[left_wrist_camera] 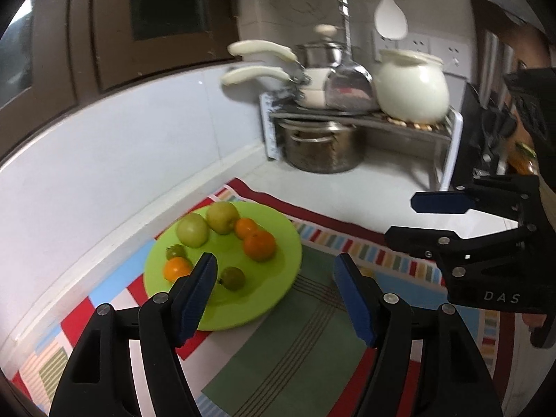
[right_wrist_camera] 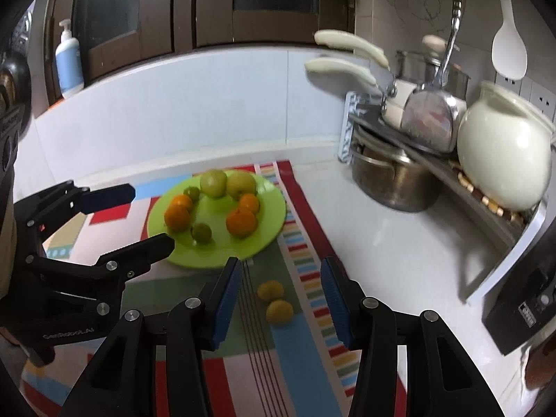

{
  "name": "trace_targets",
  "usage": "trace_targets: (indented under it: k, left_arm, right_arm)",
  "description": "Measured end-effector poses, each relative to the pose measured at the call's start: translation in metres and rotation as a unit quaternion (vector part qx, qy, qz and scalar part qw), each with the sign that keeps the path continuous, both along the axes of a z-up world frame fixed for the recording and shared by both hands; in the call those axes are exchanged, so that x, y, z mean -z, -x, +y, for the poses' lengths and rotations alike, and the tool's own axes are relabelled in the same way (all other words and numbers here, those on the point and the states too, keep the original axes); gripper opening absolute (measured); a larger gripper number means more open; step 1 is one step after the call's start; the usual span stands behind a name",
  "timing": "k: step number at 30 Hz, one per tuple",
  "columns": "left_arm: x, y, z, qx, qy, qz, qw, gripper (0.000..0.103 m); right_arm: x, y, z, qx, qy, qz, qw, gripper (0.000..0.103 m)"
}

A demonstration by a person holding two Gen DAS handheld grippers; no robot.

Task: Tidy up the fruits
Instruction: 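Withdraw both open tools toward the two small yellow fruits on the cloth, then grasp a small yellow fruit with the right tool while the left tool grasps the other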

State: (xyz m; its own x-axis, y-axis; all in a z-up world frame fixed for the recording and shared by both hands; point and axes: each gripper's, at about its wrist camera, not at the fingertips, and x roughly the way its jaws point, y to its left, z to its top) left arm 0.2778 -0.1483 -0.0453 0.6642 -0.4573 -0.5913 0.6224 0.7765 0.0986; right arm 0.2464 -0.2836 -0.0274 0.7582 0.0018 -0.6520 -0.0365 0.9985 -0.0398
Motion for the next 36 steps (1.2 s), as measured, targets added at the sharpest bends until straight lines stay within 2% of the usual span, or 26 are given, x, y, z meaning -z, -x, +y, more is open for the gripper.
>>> trace_targets:
  k: [9,18,29,36]
  left_arm:
    - [0.027,-0.002,-0.01,0.031,-0.028,0.026,0.9988,0.069]
    - [0.042,-0.017,-0.018,0.031,-0.026,0.065,0.997,0.069]
    - [0.054,-0.026,-0.025,0.027,-0.025,0.088,0.9954,0.069]
    - [0.058,-0.027,-0.028,0.029,-0.028,0.094,0.9947,0.069]
  right_arm:
    - [0.035,-0.008,-0.004,-0.006,-0.014,0.052,0.999,0.048]
    - [0.068,-0.031,-0.015,-0.003,-0.042,0.105,0.994,0.048]
    - [0.093,-0.045,-0.023,0.008,-0.07,0.132,0.989,0.047]
    - [0.096,-0.045,-0.025,0.005,-0.074,0.128,0.989,0.037]
